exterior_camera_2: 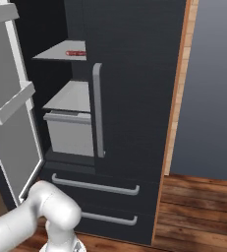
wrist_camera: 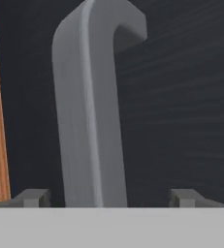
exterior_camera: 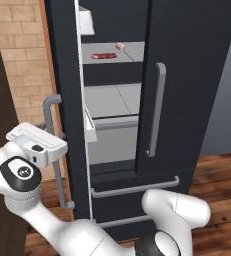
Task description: Place the steak on the counter behind the older steak on the same shelf of the fridge to maintain FIFO order. Close the fridge door when finished.
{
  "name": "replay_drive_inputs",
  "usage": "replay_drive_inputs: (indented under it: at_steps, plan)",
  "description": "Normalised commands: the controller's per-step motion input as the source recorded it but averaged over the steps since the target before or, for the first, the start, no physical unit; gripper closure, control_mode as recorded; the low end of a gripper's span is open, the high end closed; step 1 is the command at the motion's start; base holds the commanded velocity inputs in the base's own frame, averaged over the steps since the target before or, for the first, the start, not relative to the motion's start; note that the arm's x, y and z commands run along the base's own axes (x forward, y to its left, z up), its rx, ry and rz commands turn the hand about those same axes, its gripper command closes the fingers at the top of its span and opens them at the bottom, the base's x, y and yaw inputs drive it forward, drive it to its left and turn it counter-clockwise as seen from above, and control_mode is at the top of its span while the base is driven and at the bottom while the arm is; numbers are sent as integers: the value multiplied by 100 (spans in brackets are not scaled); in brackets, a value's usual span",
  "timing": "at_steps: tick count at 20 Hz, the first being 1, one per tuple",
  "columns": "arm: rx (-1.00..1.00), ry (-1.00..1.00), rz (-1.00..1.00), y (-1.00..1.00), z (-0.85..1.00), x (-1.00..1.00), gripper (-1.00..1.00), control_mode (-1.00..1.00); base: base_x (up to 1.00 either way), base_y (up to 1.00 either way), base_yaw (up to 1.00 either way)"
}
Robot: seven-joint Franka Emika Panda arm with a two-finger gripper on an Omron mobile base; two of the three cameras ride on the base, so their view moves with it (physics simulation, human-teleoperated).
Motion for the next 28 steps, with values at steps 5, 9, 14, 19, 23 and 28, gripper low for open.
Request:
replay_drive_inputs:
  at_steps: [5,9,14,19,23,28]
  plan:
    - [3,0,0,-100,0,0,-100,-100,0,0,0]
    - [4,0,0,-100,0,1,-100,-100,0,0,0]
    - [5,0,1,-100,5,7,-100,-100,0,0,0]
    - [6,-1,8,-79,22,33,-100,-100,0,0,0]
    - [1,-1,7,-51,36,39,-100,-100,0,0,0]
    - [1,0,8,-36,27,48,-100,-100,0,0,0]
